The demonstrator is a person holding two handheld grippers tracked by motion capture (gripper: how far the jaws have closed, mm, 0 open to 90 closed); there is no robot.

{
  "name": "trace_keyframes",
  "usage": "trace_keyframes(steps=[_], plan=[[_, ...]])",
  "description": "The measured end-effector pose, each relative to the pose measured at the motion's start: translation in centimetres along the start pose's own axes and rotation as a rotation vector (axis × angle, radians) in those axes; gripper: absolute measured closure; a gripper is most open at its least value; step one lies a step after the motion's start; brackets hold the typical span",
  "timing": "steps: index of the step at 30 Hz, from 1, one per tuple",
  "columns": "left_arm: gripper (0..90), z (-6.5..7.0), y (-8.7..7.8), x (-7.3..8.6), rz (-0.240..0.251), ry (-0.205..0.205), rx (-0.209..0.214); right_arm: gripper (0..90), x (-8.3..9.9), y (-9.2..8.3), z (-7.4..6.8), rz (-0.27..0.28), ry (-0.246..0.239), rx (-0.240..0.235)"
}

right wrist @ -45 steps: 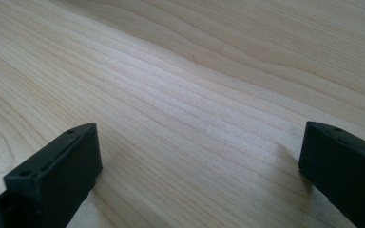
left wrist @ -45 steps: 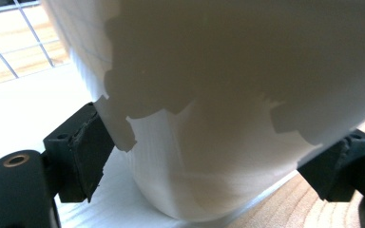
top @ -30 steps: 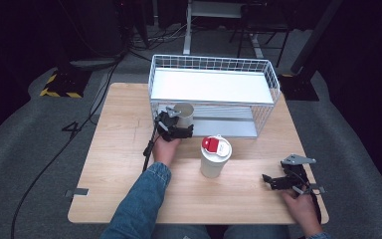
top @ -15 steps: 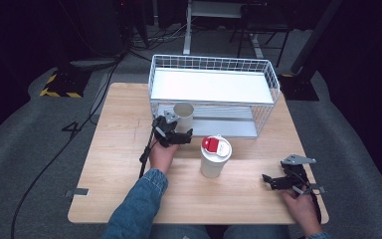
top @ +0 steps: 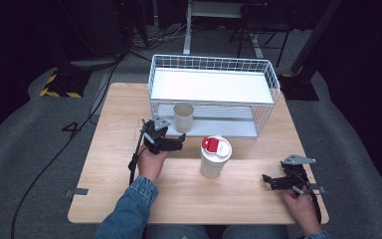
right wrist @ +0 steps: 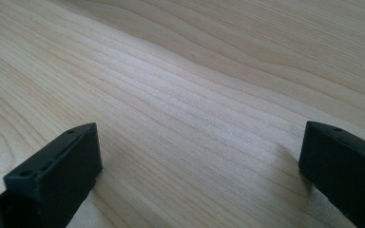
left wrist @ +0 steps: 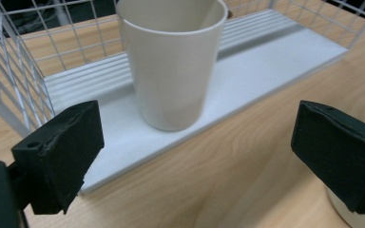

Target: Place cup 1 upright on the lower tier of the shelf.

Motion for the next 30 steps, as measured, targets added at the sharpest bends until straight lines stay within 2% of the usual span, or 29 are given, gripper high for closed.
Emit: trace_keyframes(steps=[6, 9, 17, 25, 26, 30], plan=[[4.5, -0.3, -2.1, 0.9, 0.000, 0.005, 0.003, 0.6, 0.0, 0.0, 0.0, 0.000, 0.000, 0.000], [4.5, -0.4, -3.2, 1.5, 0.001, -0.013, 0.011, 0.6, 0.0, 0.0, 0.0, -0.001, 0.001, 0.000], [4.5, 0.3, -6.2, 2.7, 0.005, 0.021, -0.006, 0.6, 0.0, 0.0, 0.0, 0.000, 0.000, 0.000], [4.8, 0.9, -7.6, 3.9, -0.045, 0.061, 0.039, 0.6, 0.0, 0.0, 0.0, -0.001, 0.001, -0.001], [4.8, 1.0, -7.8, 4.1, -0.048, 0.051, 0.044, 0.6, 0.0, 0.0, 0.0, -0.001, 0.000, 0.000], [4.8, 0.9, -8.0, 4.8, -0.076, 0.060, 0.052, 0.6, 0.0, 0.0, 0.0, -0.001, 0.002, -0.001]])
Point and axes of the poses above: each handheld gripper's, and its own axes: y roughly forward along the jaws, x roughly out of its underside, z roughly to its right, the point moved 4 cm from there along y, roughly forward along the jaws, and after that the axes turned 1 degree about z, right-handed, at the moved point
